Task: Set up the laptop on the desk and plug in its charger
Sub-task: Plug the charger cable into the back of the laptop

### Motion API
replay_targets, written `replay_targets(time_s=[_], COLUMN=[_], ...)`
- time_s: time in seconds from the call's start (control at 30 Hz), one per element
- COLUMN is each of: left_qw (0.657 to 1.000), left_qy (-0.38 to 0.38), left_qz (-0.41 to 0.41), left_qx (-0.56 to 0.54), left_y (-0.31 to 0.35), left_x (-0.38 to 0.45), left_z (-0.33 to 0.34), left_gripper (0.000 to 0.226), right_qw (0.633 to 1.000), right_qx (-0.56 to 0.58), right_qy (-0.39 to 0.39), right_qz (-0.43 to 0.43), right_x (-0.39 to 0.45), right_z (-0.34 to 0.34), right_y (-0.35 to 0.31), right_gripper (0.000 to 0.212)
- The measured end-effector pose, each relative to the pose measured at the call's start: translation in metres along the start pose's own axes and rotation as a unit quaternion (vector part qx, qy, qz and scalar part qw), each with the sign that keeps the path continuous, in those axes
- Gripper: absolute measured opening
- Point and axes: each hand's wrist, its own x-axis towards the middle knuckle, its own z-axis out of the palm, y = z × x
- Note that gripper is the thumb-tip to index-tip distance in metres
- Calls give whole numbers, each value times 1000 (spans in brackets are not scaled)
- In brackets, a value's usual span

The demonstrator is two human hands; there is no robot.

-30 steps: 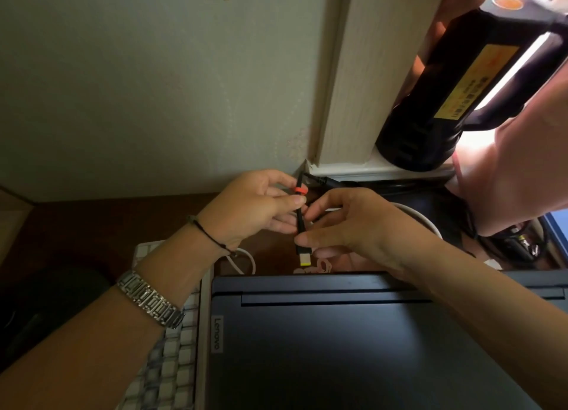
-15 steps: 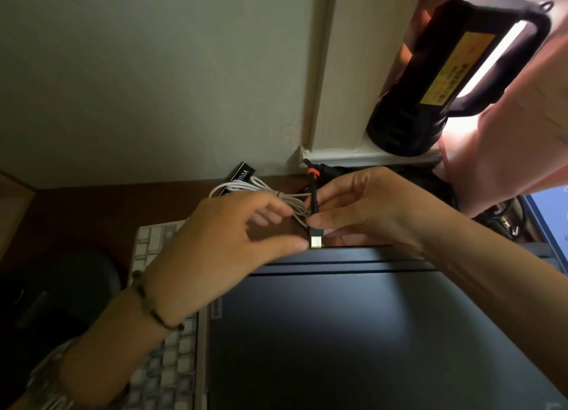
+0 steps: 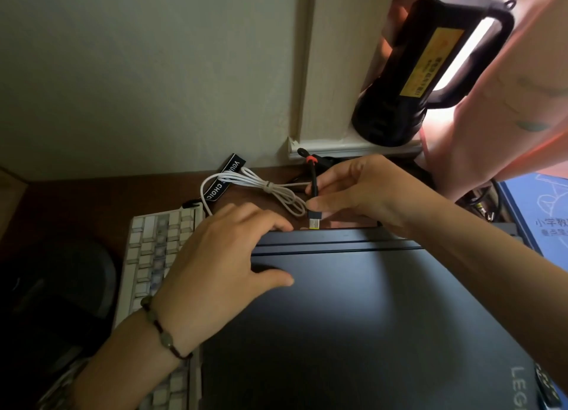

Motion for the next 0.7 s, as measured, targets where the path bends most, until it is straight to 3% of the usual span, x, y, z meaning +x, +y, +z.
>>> replay_targets(time_s=[0.33,0.5,0.7], left_qw=[1000,1000,1000], left_qy=[3,10,9], left_qz=[-11,-17,-21], left_qx=[-7,-19,-21], left_y=[-2,-2,-2], left_x=[0,0,1], left_z=[2,2,3], left_gripper=[49,49,48], right_qw=[999,996,994], right_qx=[-25,-83,-73], right_qy=[-28,-23,-27], right_qz=[-1,-28,-72], right_x=[3,7,11], right_z=[-10,-9,-7], right_y=[7,8,15], right_gripper=[29,30,26])
